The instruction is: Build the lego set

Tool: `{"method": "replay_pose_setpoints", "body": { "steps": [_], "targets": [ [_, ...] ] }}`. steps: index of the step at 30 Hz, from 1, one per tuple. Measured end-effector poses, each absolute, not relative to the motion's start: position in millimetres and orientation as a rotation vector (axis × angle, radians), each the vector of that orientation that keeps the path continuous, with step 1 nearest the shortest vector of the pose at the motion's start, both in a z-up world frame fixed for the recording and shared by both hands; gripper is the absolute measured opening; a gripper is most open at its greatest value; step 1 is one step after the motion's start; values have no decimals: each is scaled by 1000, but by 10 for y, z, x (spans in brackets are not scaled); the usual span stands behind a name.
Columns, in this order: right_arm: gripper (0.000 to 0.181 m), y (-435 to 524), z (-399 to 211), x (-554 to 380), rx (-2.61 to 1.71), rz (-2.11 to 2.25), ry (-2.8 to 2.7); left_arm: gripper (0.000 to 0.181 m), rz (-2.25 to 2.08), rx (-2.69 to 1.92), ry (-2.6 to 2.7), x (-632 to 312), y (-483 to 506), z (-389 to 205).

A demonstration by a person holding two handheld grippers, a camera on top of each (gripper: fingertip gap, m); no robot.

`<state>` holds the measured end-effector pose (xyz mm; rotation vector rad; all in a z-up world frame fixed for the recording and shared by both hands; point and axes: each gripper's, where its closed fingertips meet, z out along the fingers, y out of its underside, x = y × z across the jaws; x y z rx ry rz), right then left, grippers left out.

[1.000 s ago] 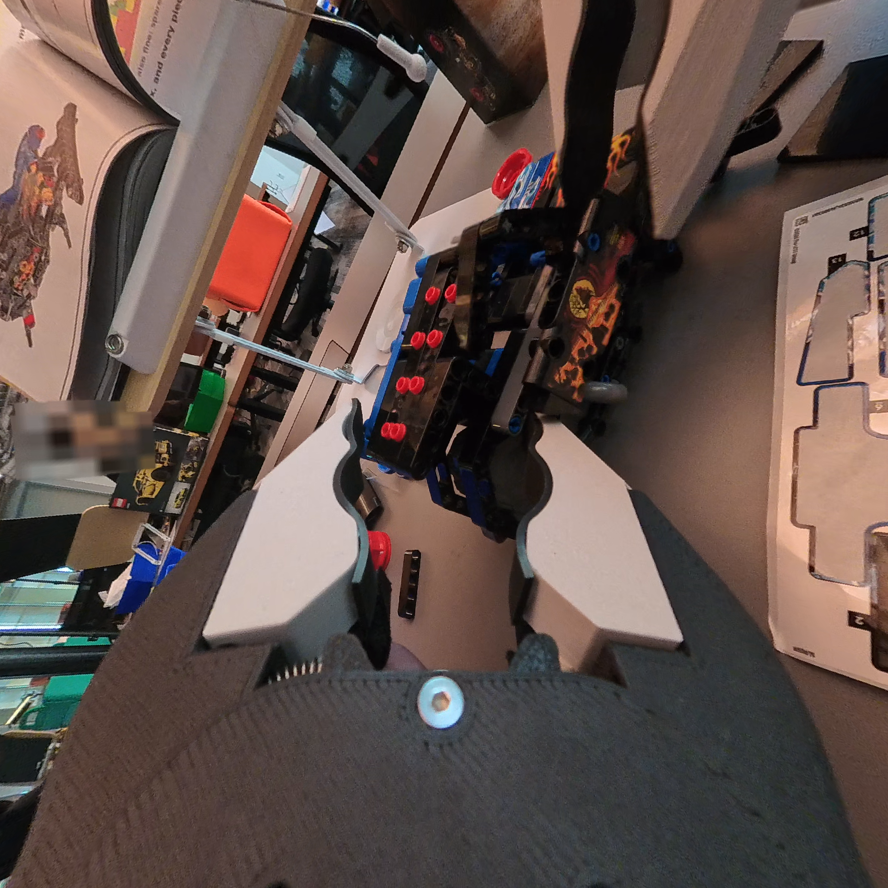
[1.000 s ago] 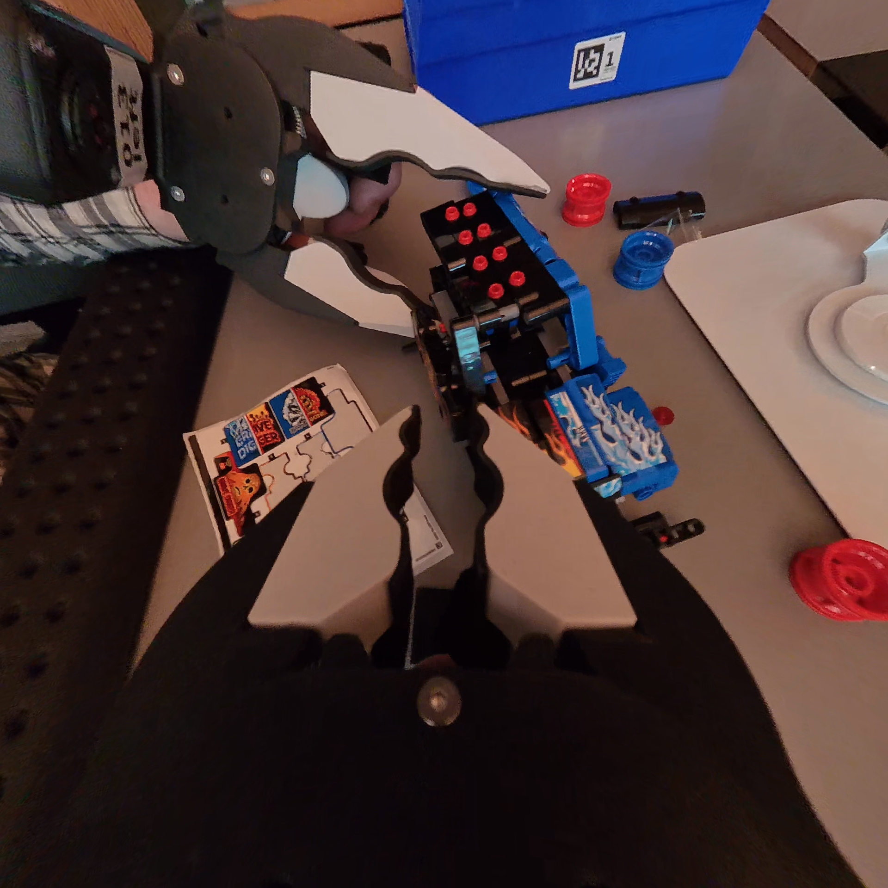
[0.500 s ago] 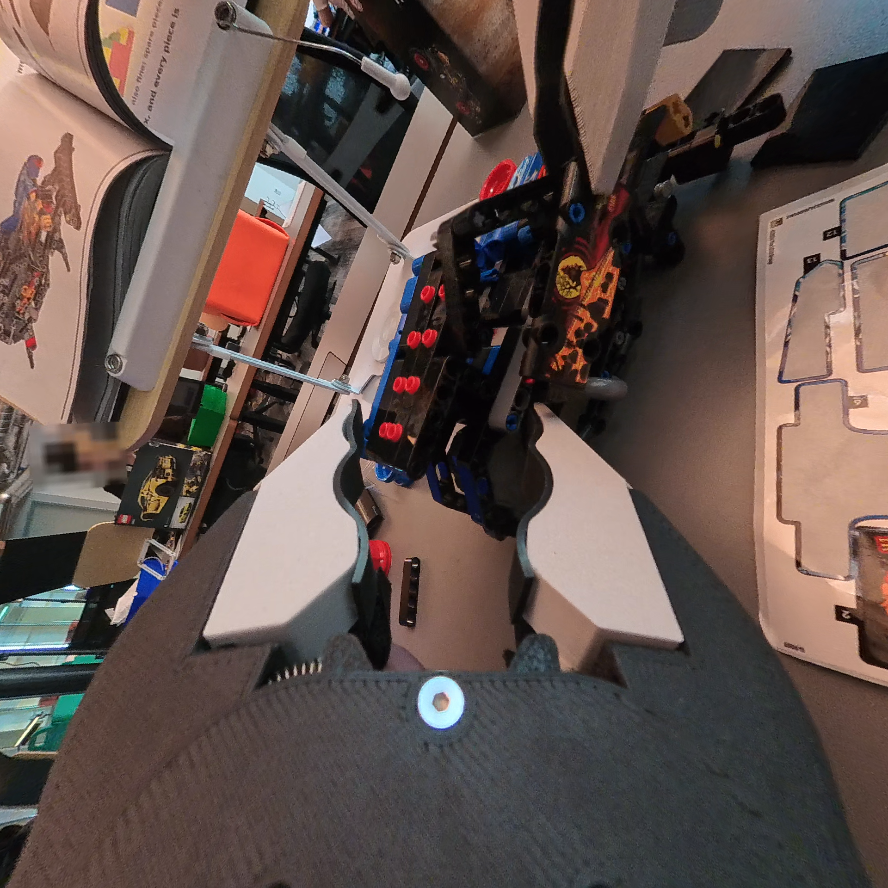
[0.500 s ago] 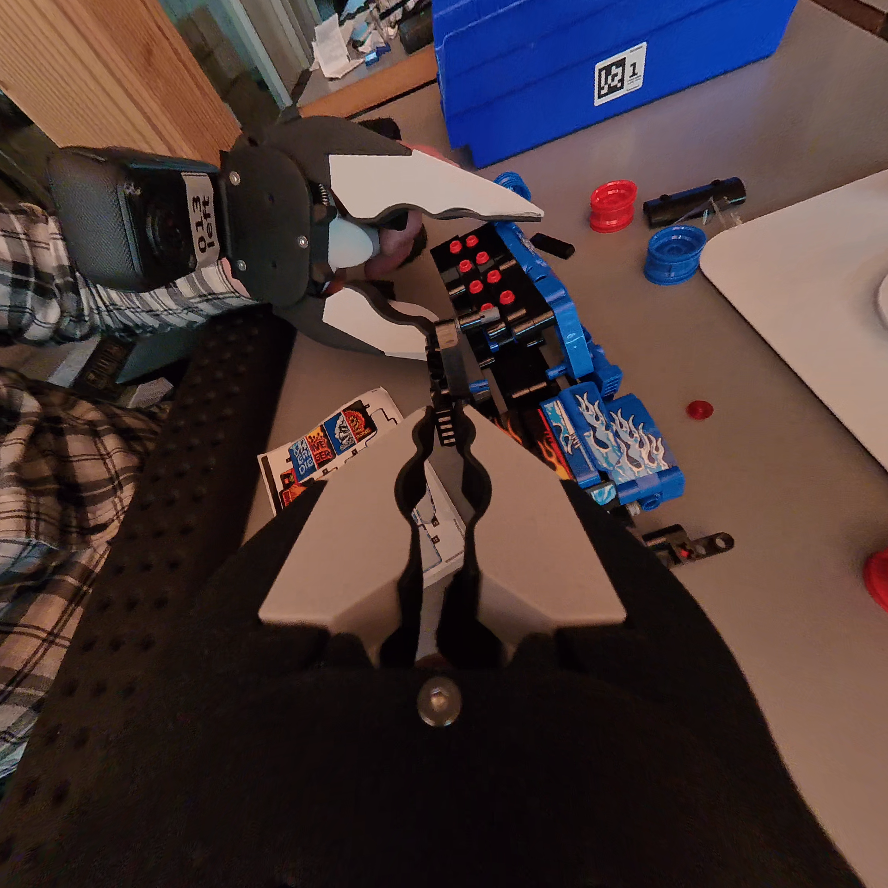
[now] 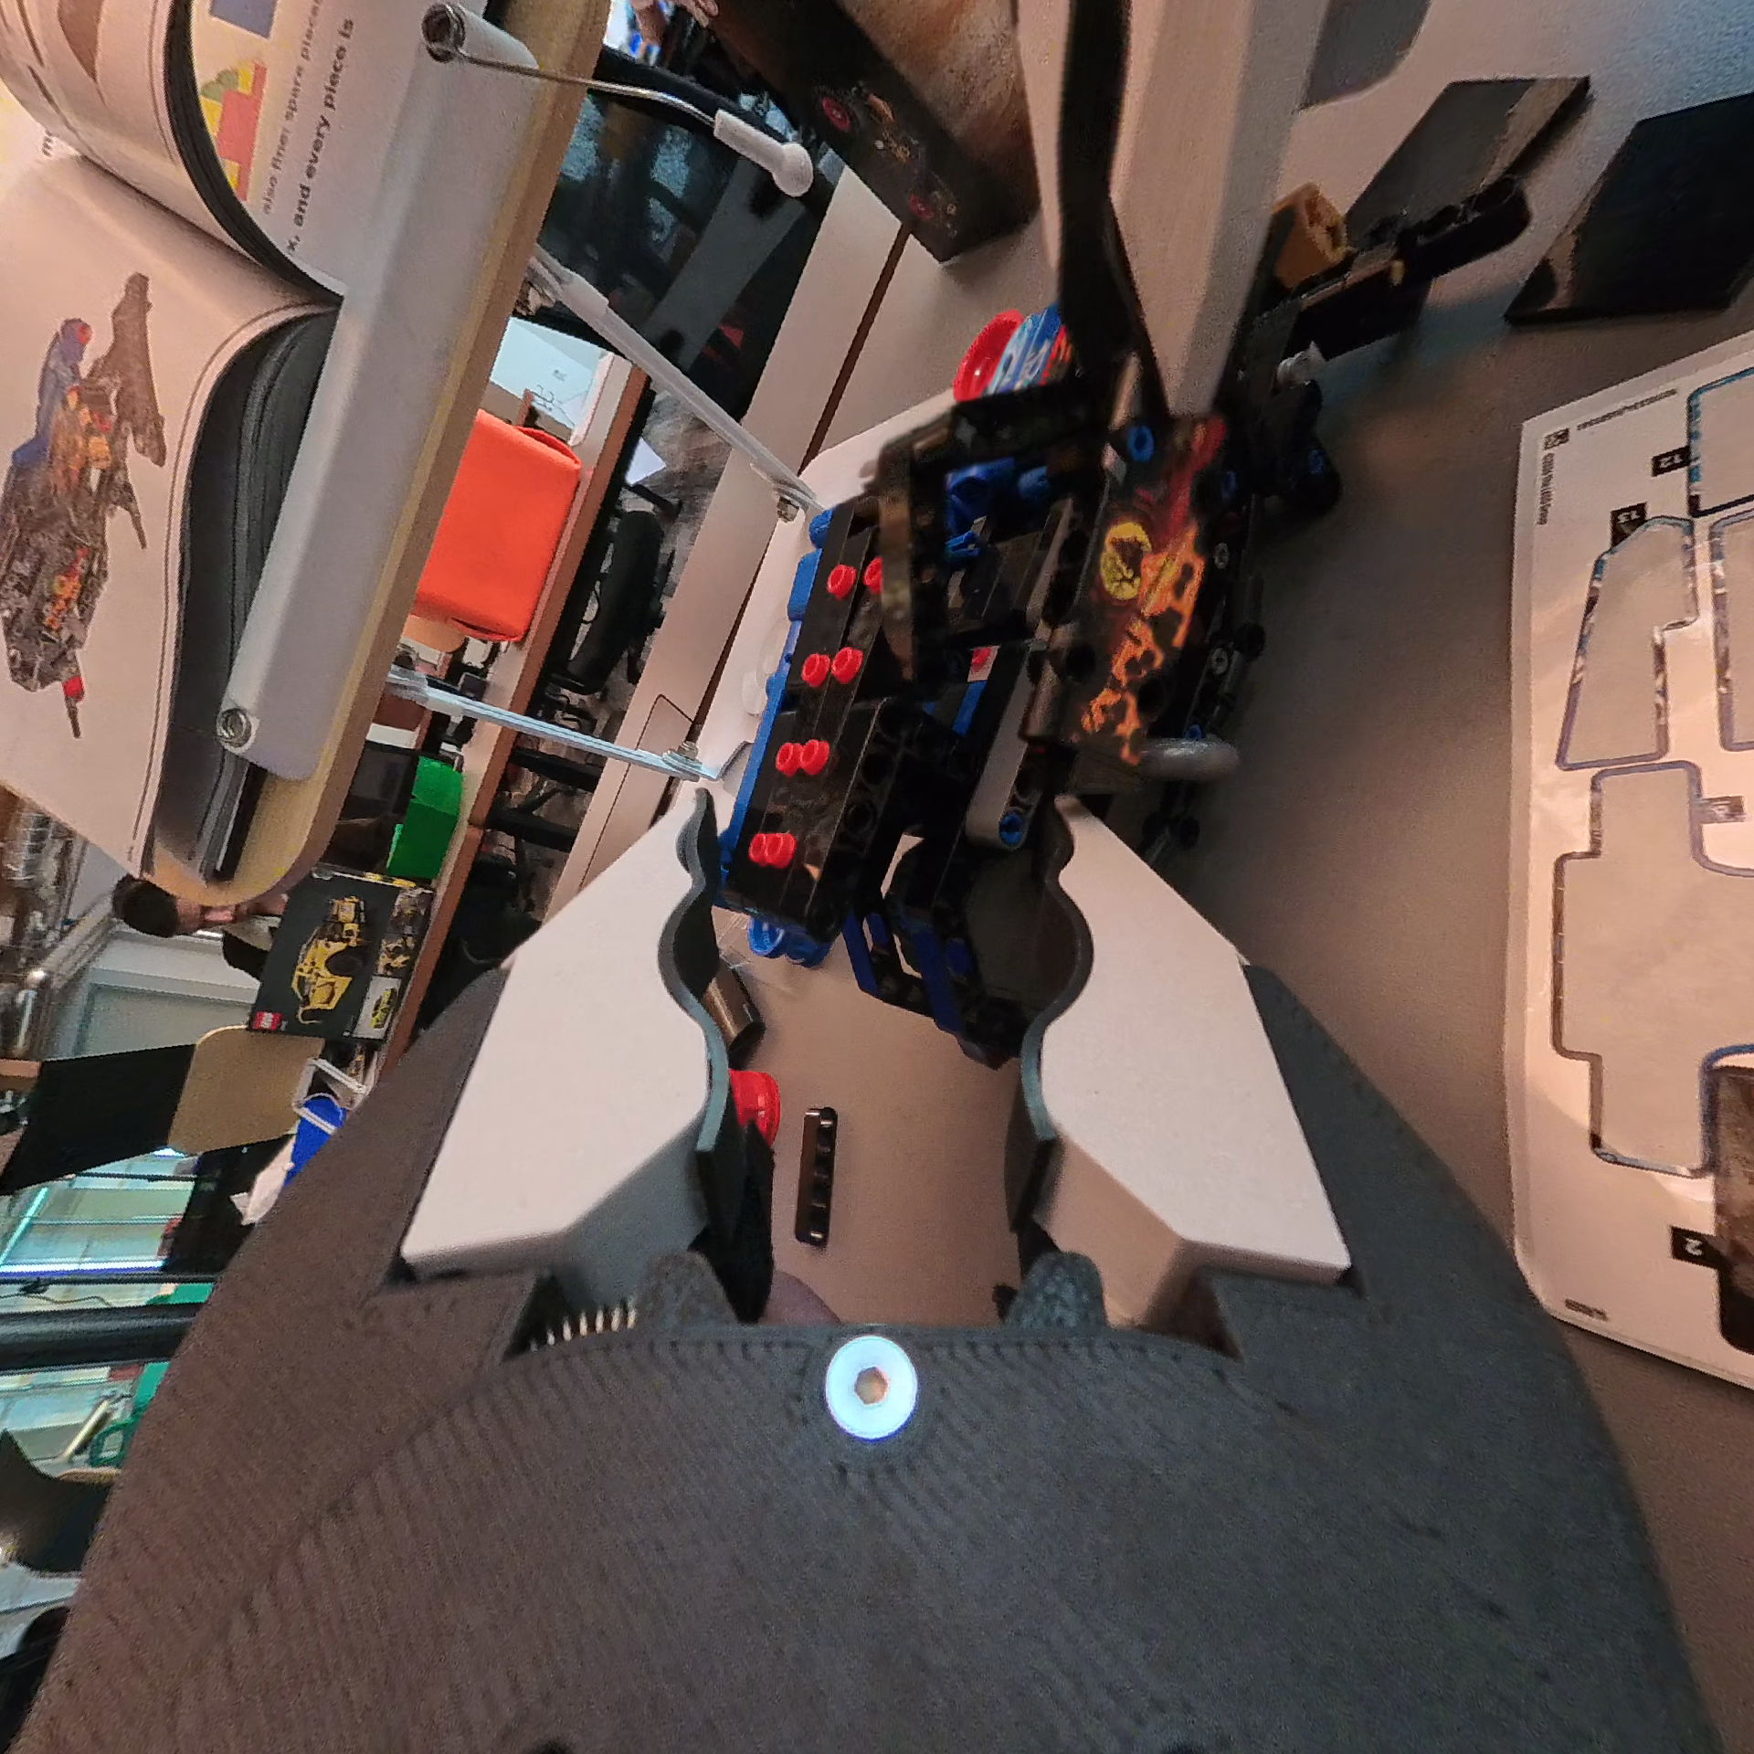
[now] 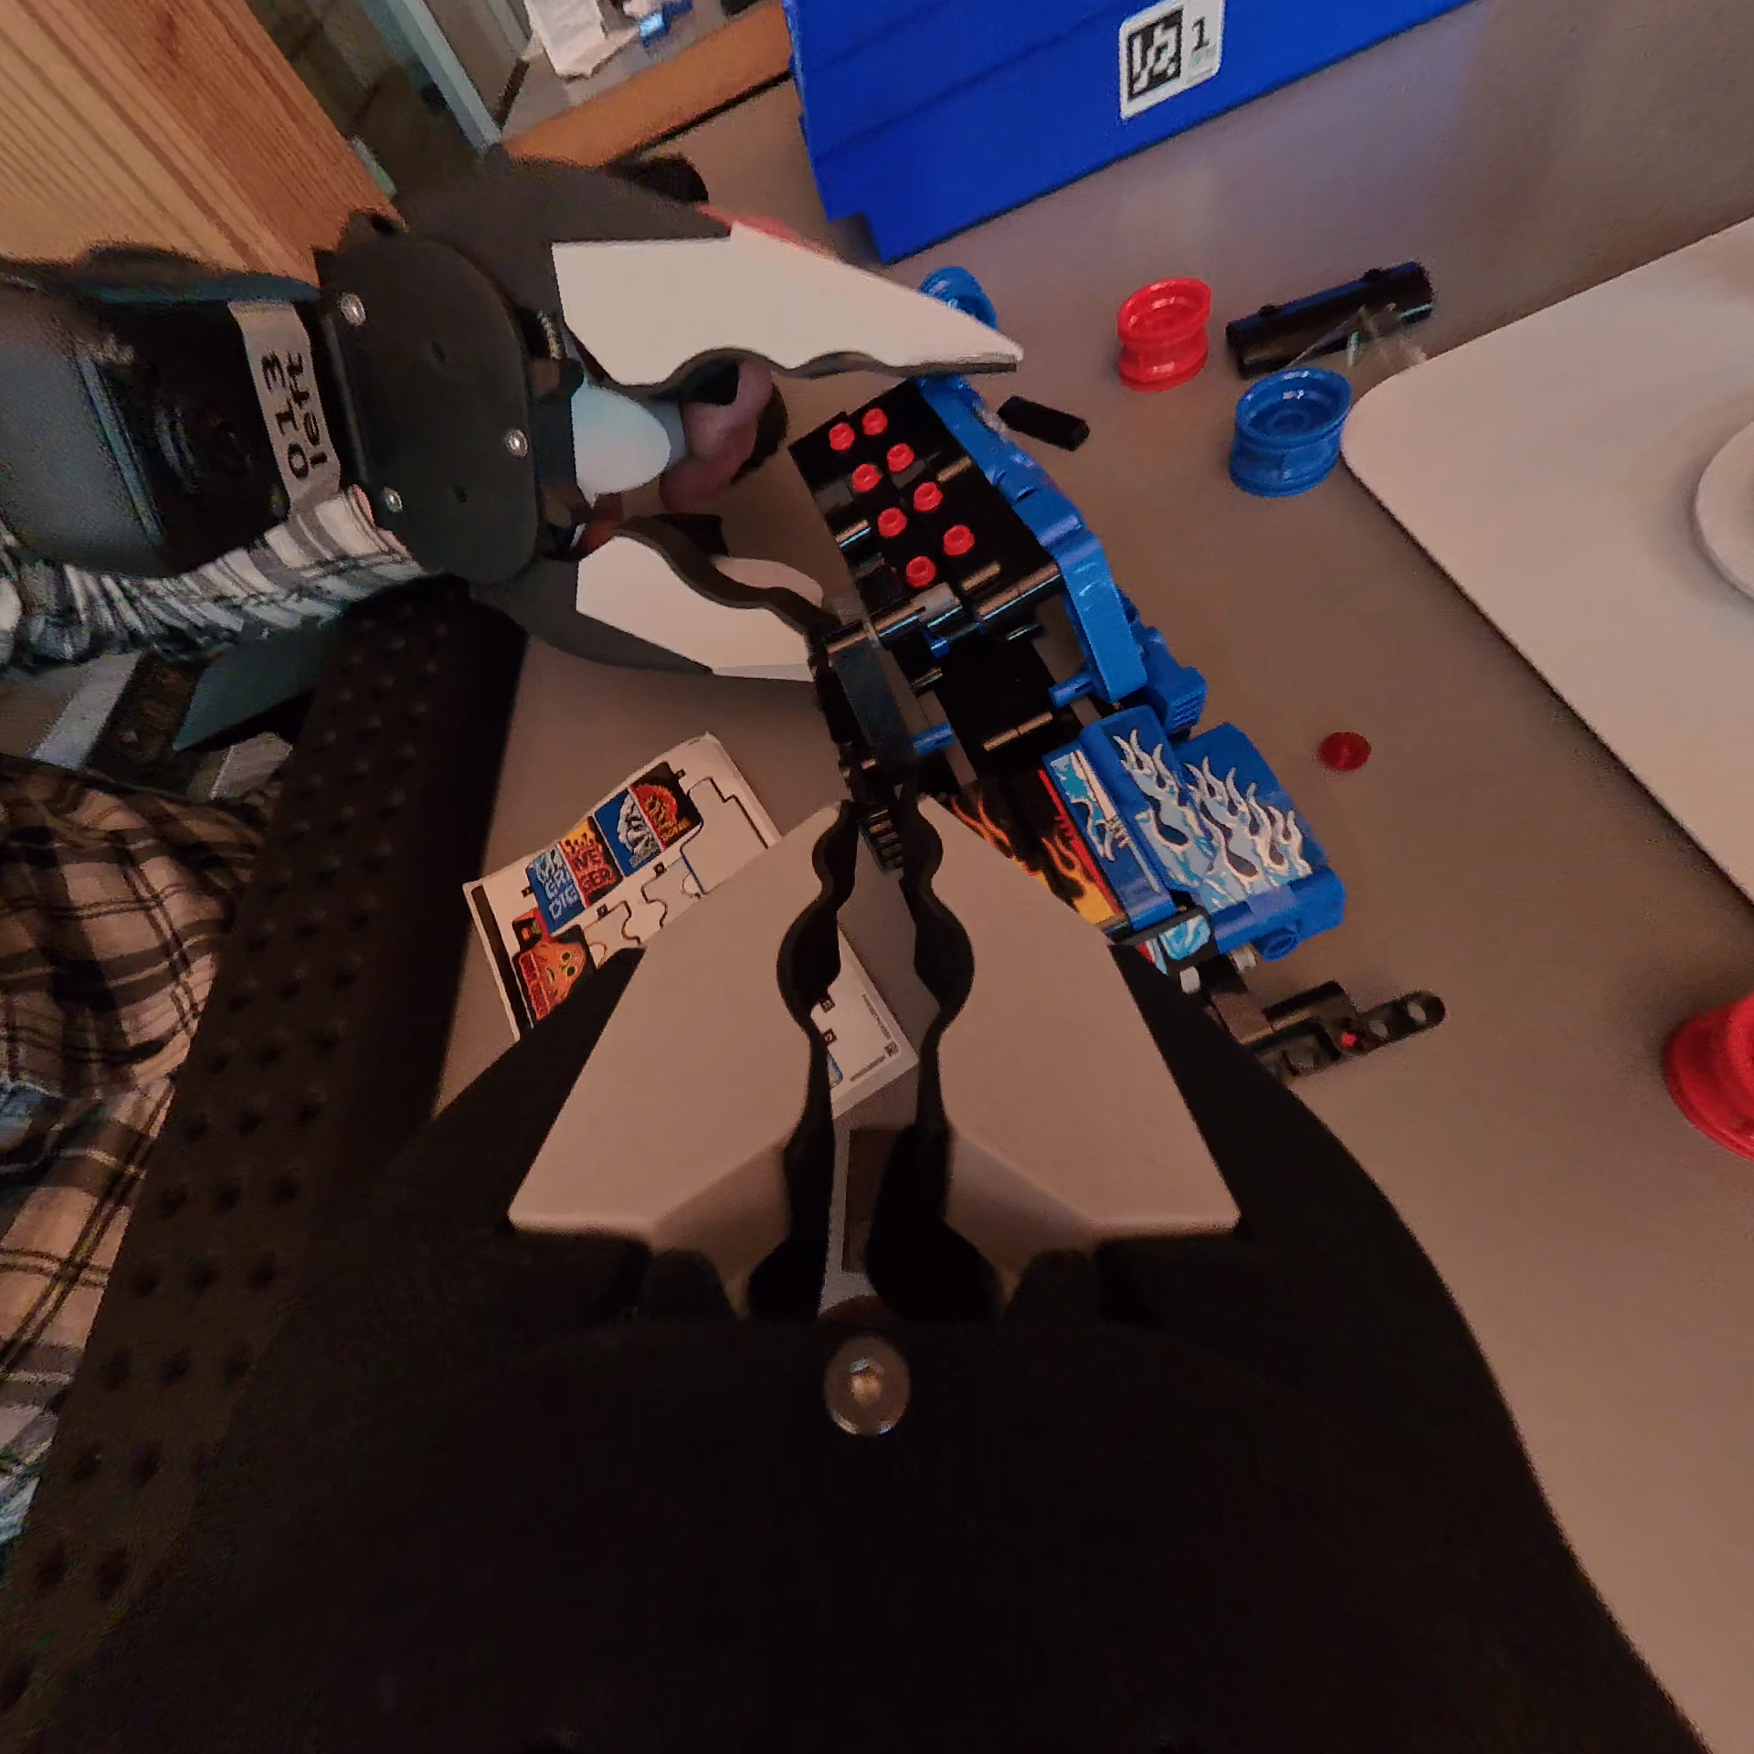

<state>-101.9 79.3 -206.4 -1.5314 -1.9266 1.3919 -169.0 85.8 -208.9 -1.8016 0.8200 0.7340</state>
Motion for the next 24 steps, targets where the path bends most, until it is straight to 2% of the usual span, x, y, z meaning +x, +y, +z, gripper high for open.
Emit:
{"method": "replay_pose_setpoints", "body": {
  "steps": [6, 11, 14, 17, 24],
  "targets": [
    [11, 742, -2108, -1003, -1405, 1232, -1989, 66, 708, -1810, 824, -1667, 843, -2089],
    [29, 664, -2124, -975, -1312, 1171, -2046, 66, 698, -1817, 811, -1675, 844, -2088],
    [24, 667, -2145, -991, -1313, 1100, -2043, 66, 700, -1815, 809, -1680, 843, -2088],
    [8, 691, -2172, -1003, -1426, 1179, -2005, 66, 698, -1812, 810, -1674, 840, -2088],
    [6, 611, -2107, -966, -1481, 1367, -2009, 66, 693, -1815, 813, -1666, 839, -2090]
  ]
}}
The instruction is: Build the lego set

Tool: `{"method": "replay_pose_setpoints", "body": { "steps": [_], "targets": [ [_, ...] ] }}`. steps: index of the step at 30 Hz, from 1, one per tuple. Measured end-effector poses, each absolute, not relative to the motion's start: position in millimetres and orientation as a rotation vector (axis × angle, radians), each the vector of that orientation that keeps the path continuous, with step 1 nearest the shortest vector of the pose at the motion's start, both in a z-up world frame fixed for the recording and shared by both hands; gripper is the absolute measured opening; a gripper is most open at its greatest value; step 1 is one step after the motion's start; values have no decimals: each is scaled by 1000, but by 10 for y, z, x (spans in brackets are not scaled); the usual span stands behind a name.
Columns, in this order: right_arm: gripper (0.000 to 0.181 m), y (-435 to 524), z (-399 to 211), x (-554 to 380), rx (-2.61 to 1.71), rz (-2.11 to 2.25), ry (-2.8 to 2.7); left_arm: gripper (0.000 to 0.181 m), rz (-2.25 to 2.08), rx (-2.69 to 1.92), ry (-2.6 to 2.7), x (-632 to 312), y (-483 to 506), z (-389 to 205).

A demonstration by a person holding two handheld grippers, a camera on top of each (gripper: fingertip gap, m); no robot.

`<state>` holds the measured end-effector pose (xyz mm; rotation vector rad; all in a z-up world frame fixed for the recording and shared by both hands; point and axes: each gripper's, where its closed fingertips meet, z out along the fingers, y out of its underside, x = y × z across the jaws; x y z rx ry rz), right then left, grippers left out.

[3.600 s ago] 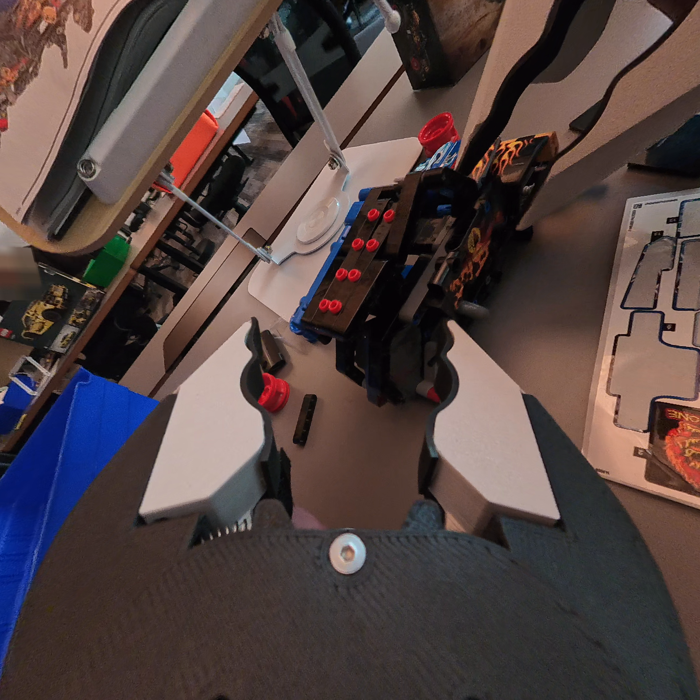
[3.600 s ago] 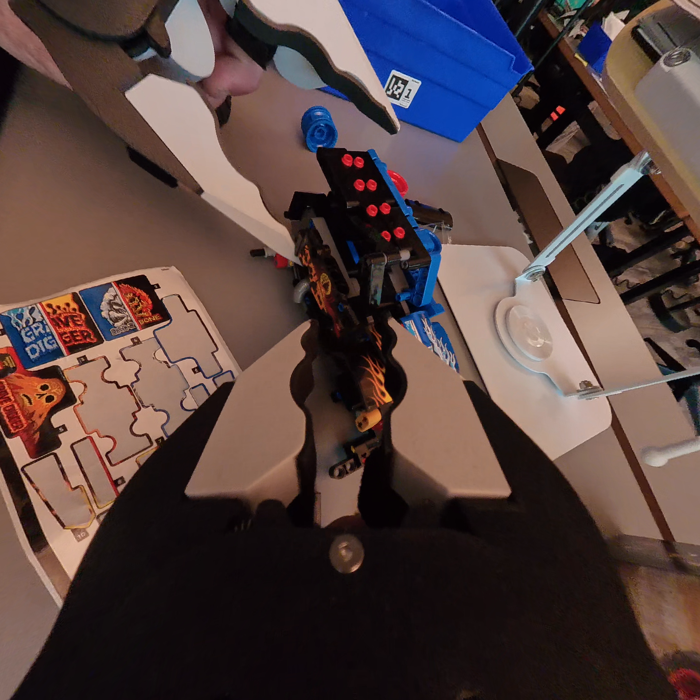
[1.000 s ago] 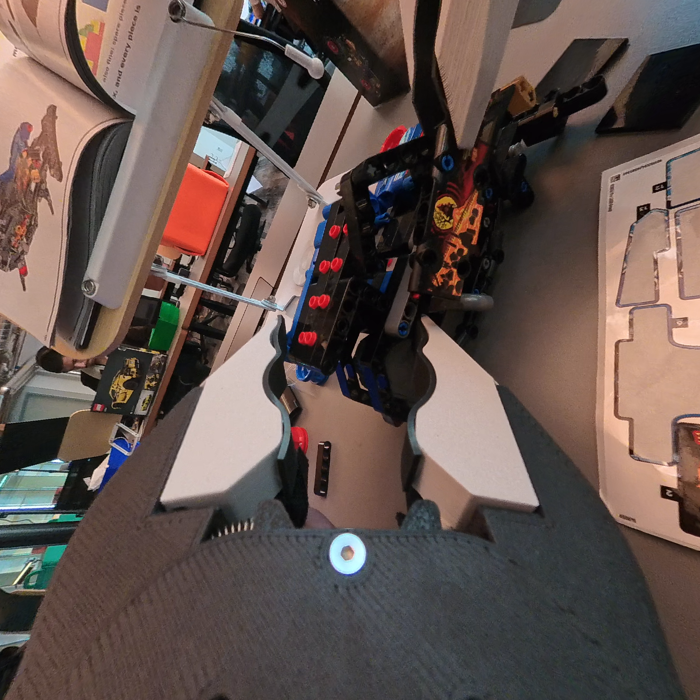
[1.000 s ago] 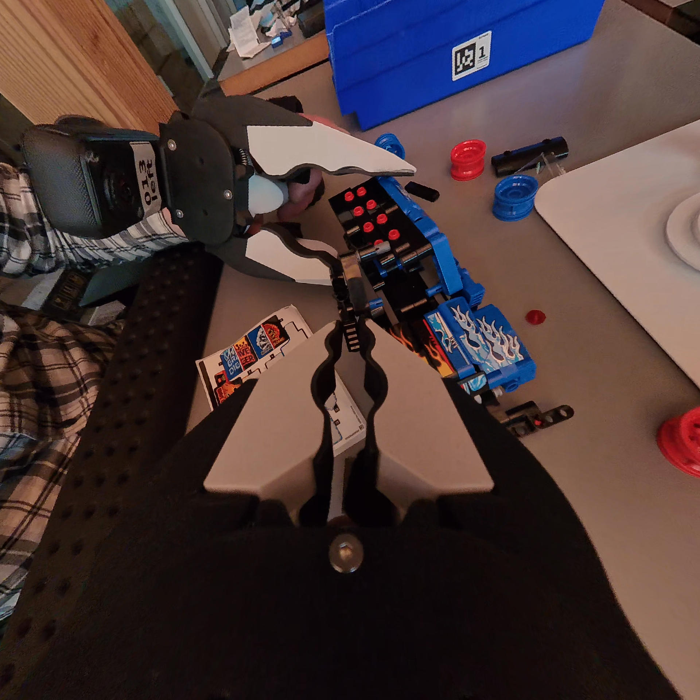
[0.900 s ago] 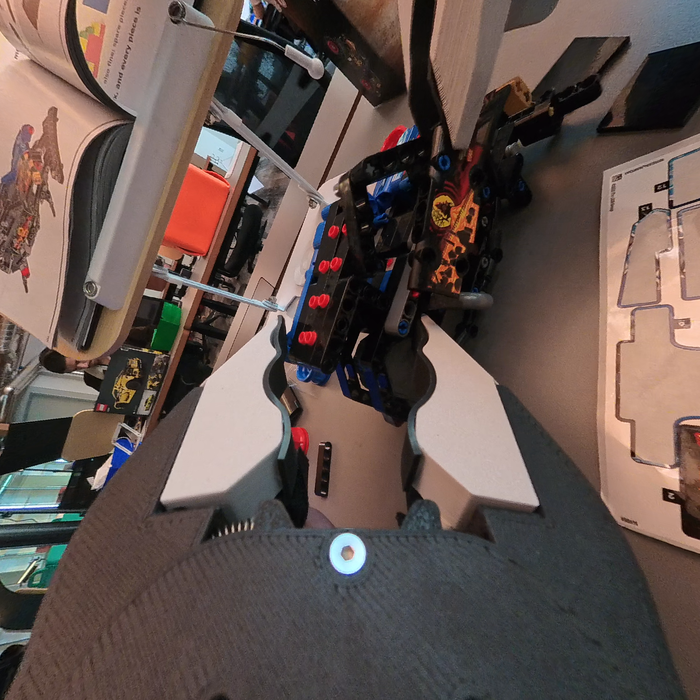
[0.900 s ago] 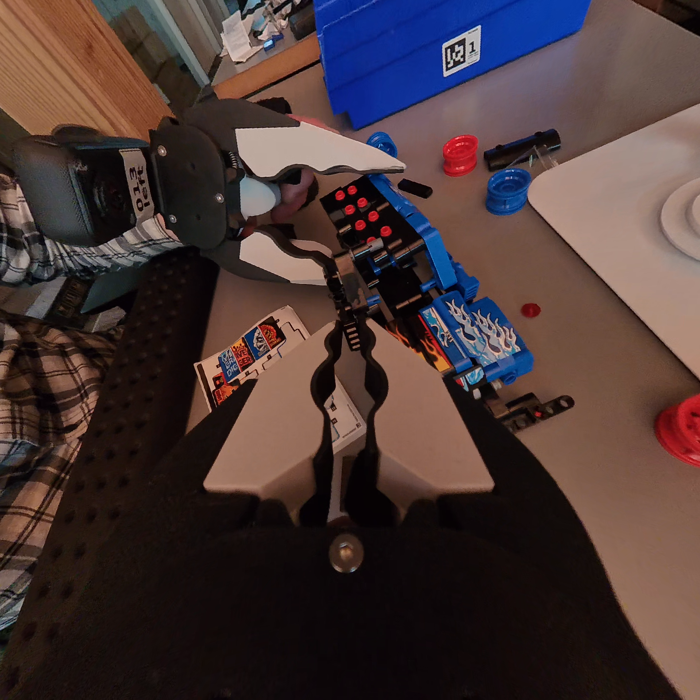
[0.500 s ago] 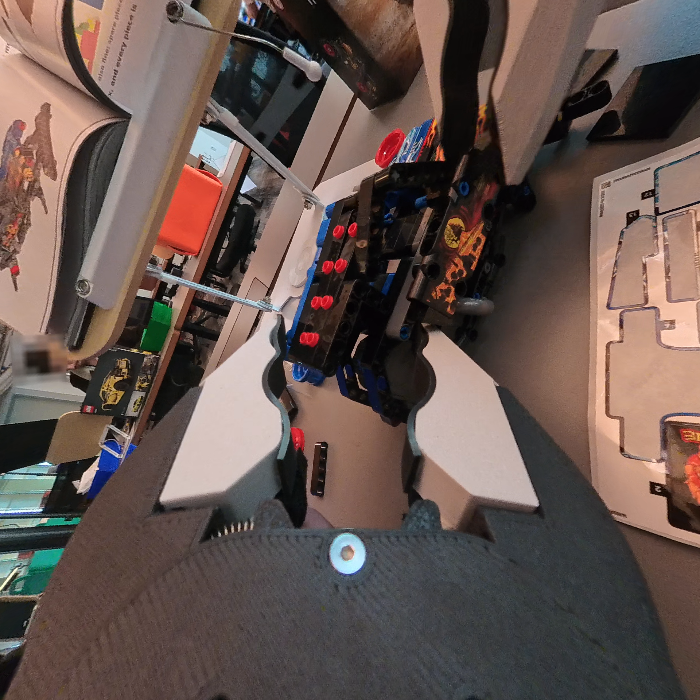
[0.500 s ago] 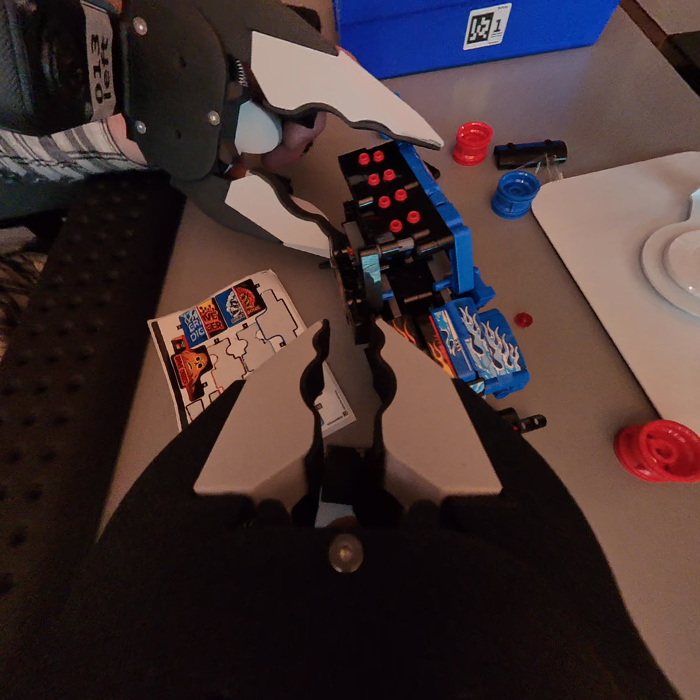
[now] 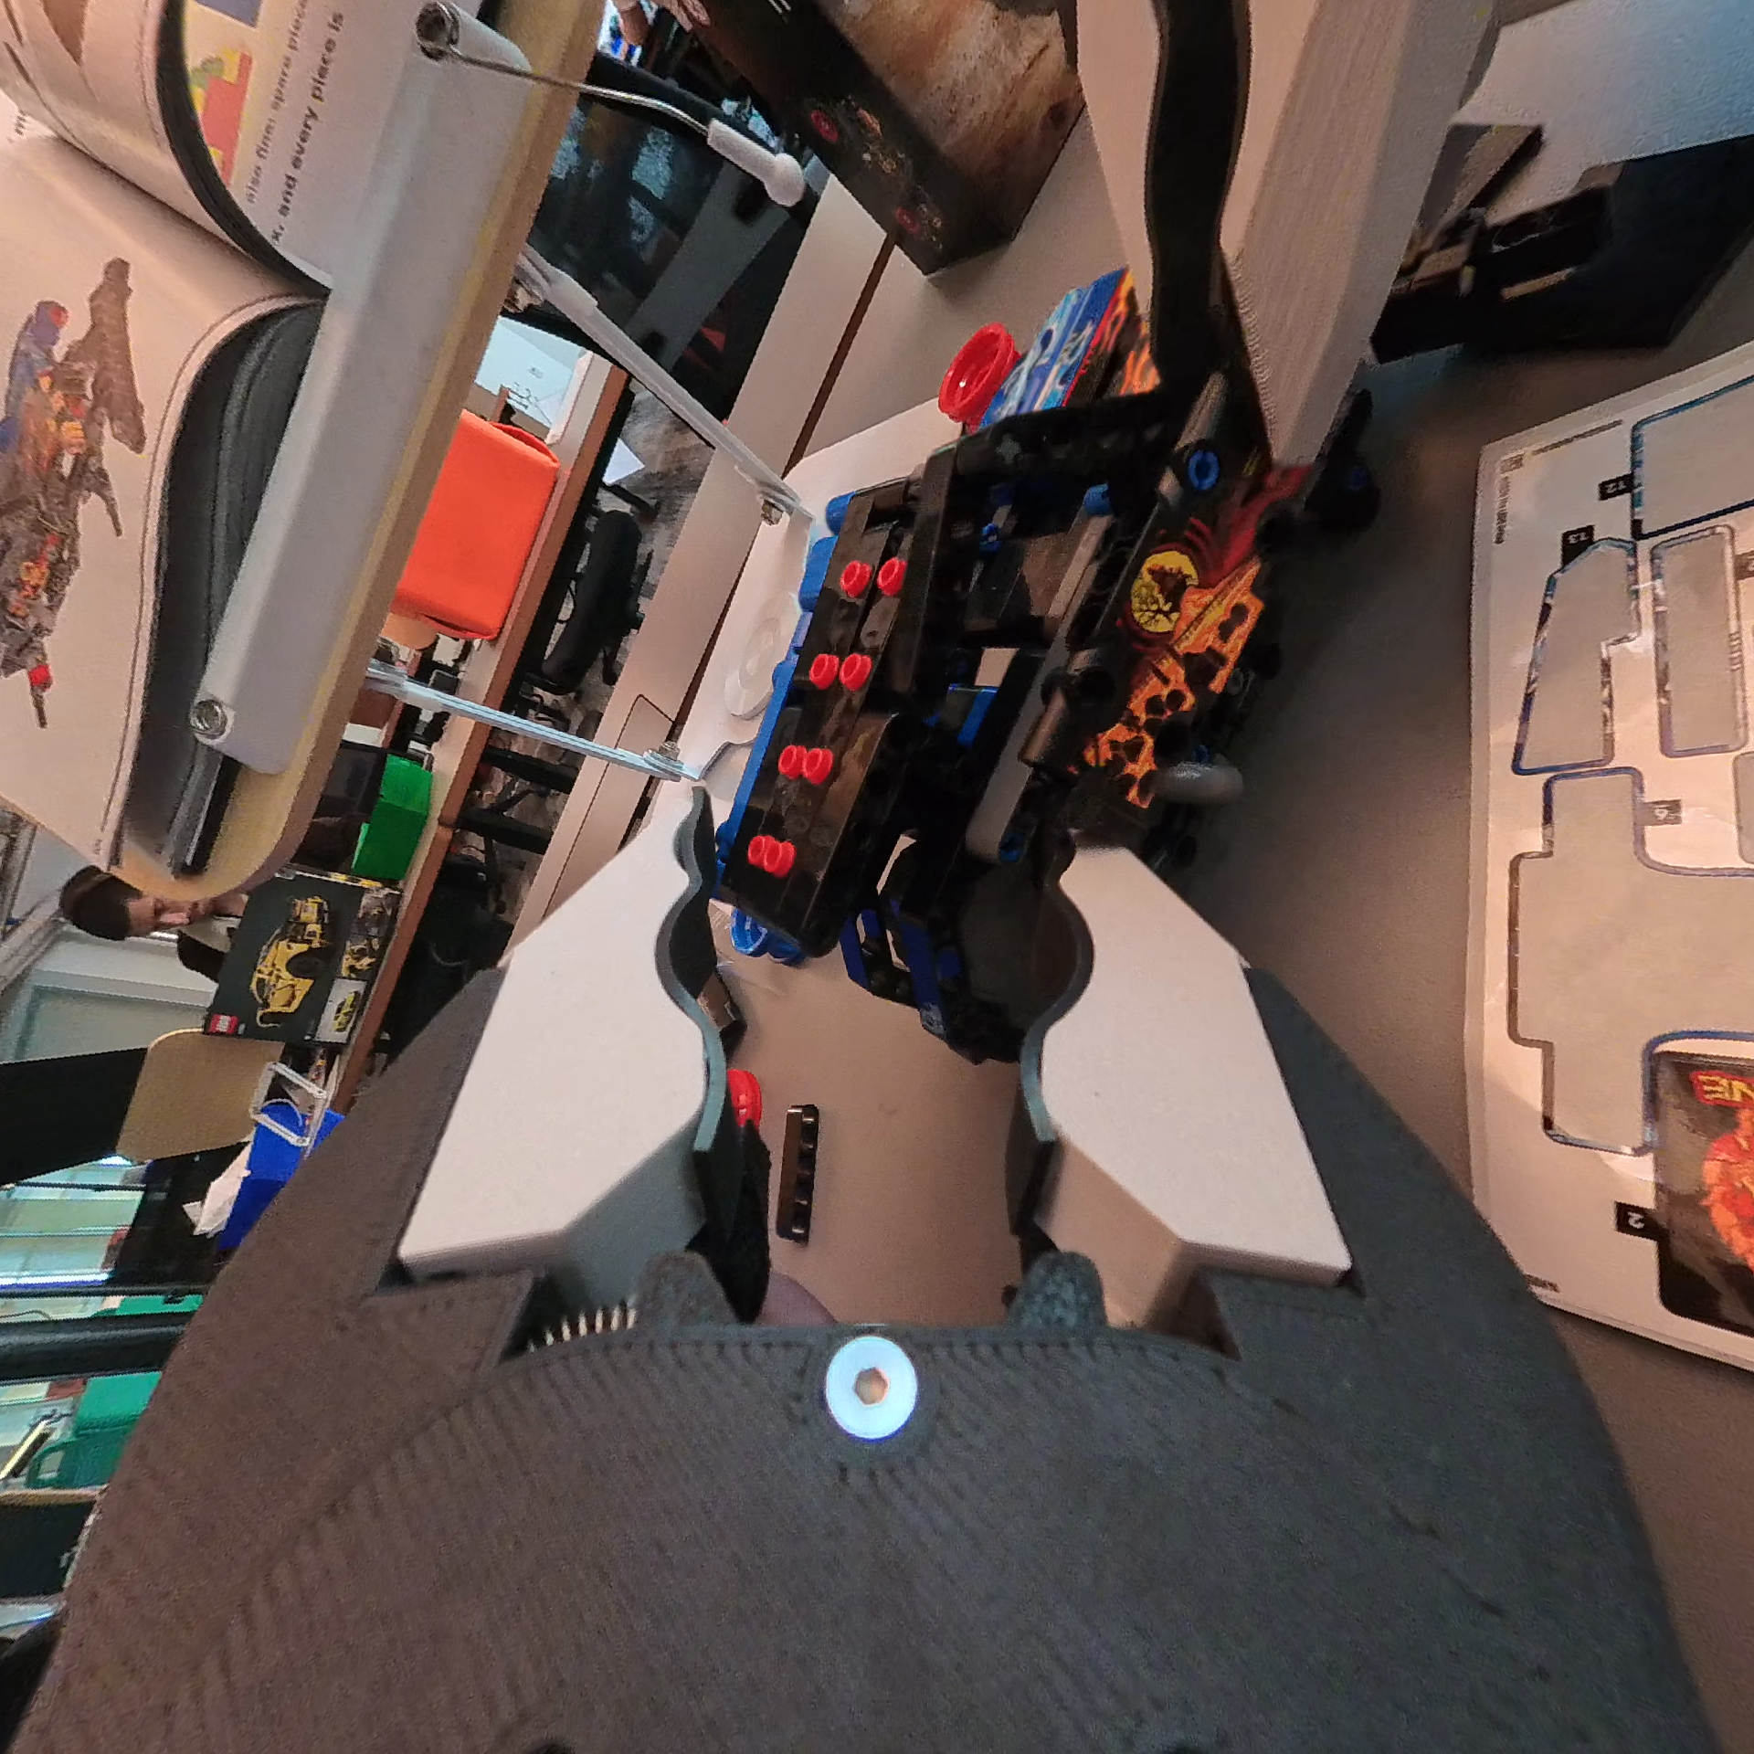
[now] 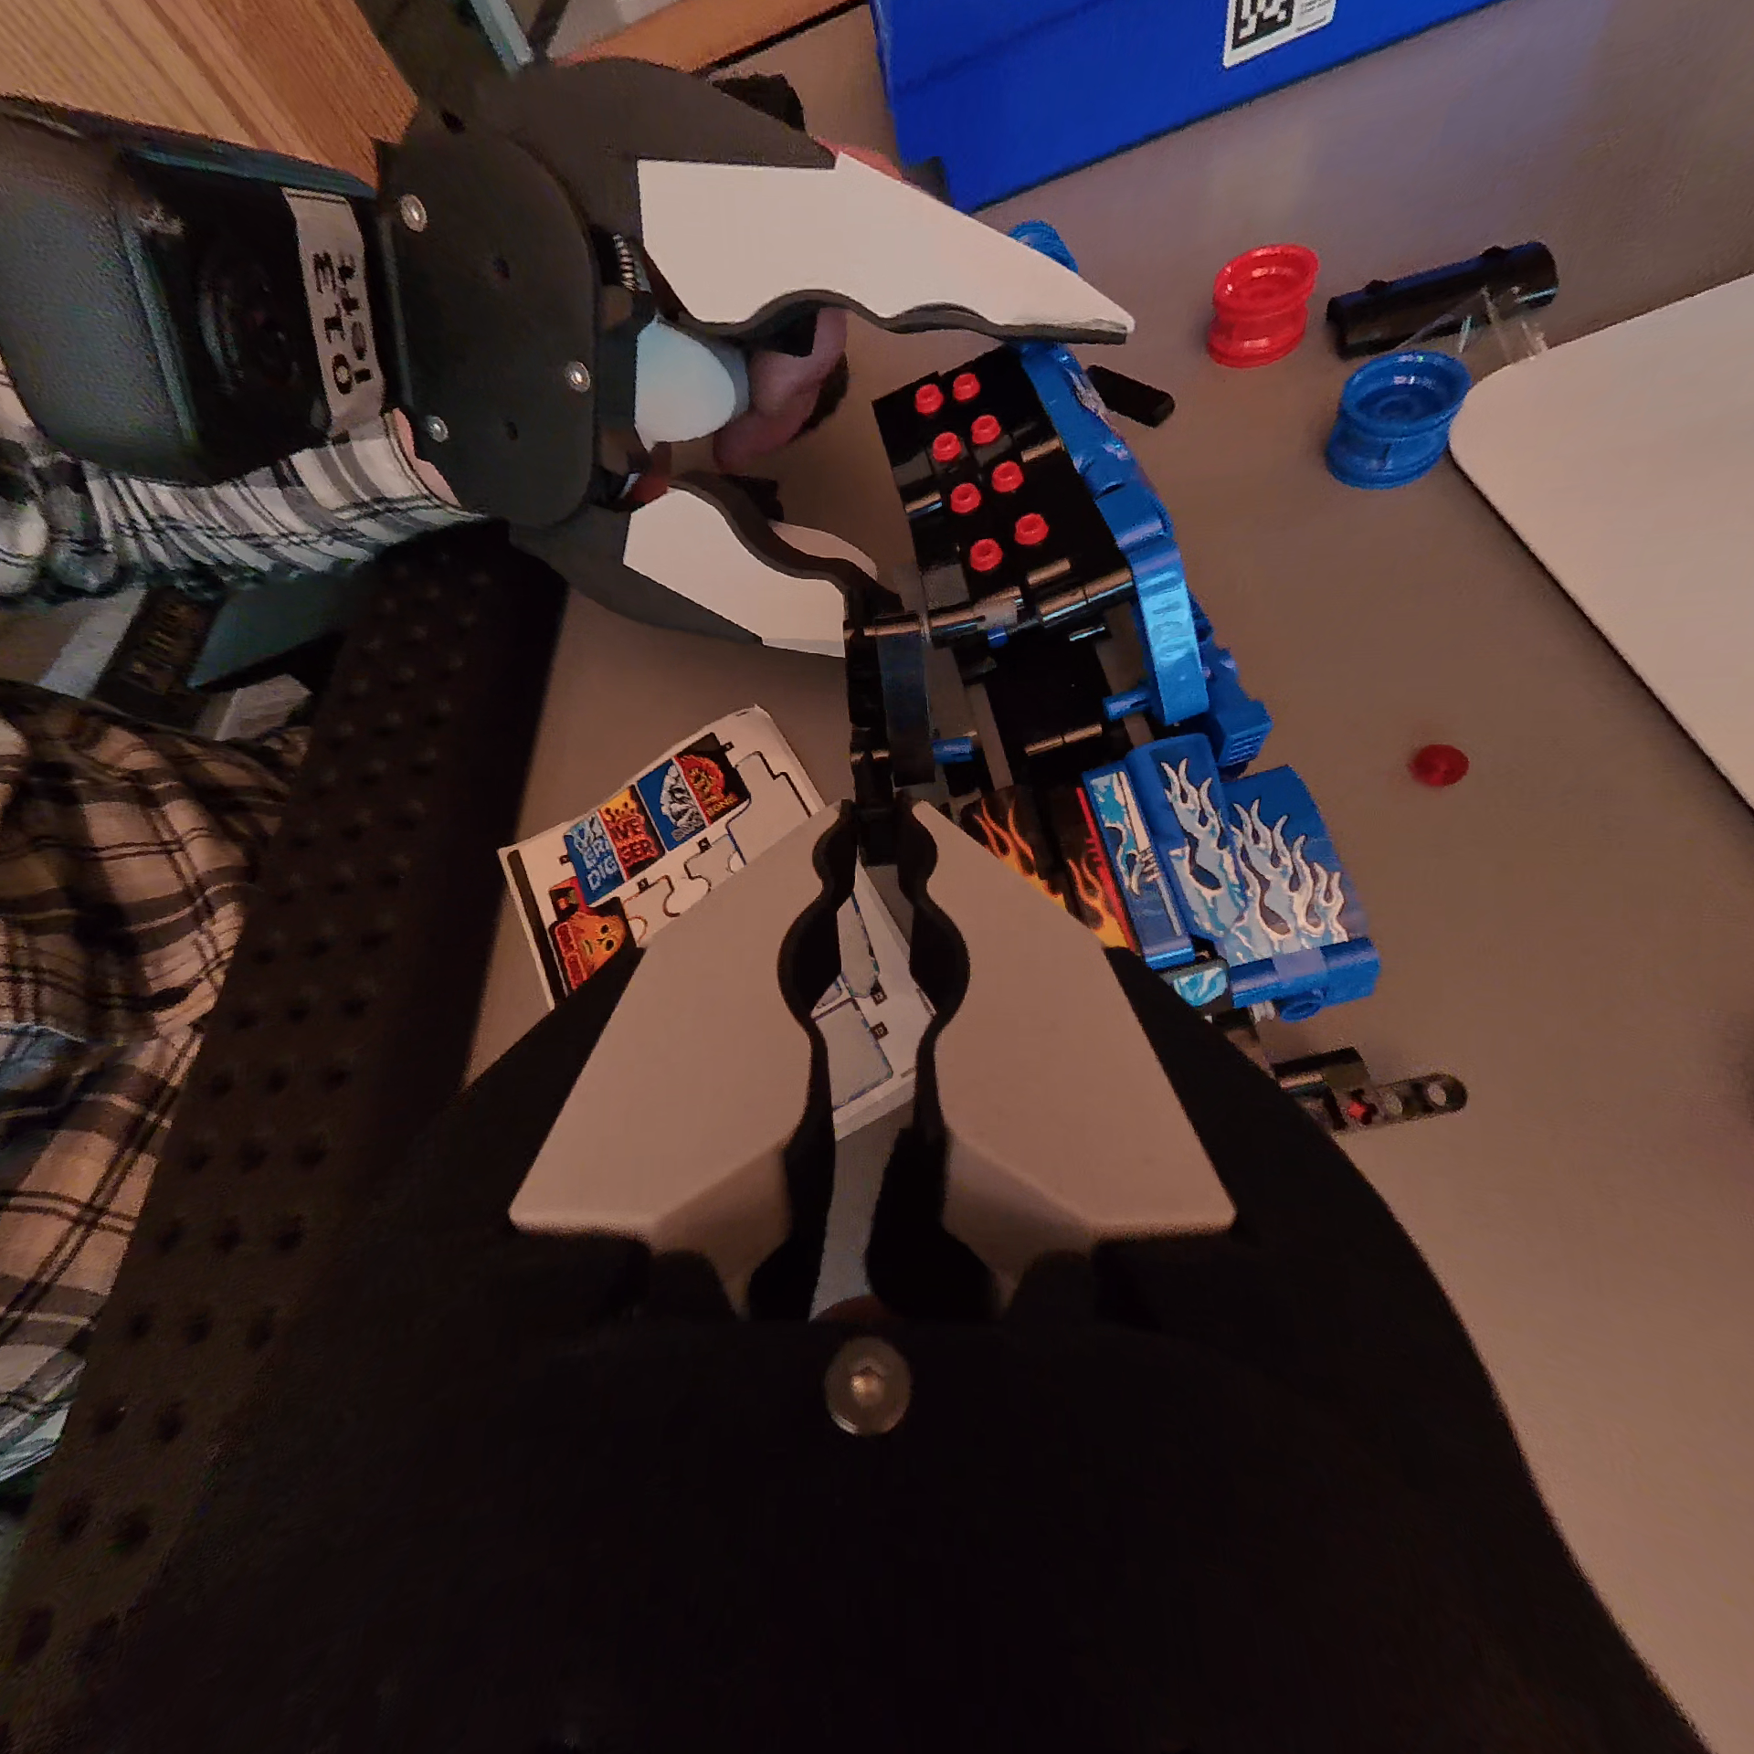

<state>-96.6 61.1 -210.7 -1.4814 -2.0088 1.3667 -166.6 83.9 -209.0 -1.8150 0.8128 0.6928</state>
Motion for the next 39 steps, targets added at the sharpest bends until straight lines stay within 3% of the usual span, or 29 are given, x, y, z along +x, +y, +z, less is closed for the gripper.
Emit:
{"method": "replay_pose_setpoints", "body": {
  "steps": [30, 39],
  "targets": [
    [7, 619, -2202, -957, -1425, 1173, -2048, 68, 529, -1781, 888, -1574, 574, -1993],
    [17, 612, -2184, -907, -1413, 1180, -2071, 68, 488, -1724, 888, -1544, 466, -1872]
  ]
}}
